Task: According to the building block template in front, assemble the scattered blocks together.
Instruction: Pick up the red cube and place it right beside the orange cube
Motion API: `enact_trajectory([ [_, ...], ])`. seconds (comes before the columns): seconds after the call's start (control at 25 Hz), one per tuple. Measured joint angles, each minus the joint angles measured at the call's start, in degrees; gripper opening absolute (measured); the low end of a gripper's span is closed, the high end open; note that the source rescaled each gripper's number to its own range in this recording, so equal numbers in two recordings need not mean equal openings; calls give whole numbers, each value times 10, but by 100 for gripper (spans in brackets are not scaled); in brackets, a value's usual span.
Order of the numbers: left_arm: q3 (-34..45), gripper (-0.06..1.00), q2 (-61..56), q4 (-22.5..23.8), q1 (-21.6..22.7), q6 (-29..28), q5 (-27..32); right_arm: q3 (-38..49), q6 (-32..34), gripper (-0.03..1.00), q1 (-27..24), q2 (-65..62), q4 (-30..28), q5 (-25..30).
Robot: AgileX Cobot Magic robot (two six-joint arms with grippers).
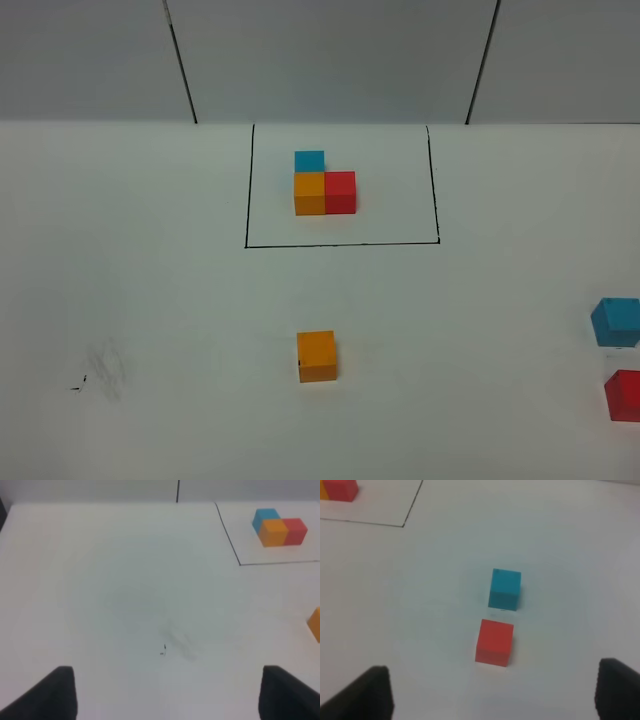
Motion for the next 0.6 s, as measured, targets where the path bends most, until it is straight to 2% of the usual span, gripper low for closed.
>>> enact_trajectory([
  [0.2, 51, 63, 0, 0, 0, -7, 1, 0, 0, 67, 0, 0, 0, 0],
  [0.6, 54, 63, 0, 0, 5, -9, 3, 0, 0, 67, 0, 0, 0, 0],
])
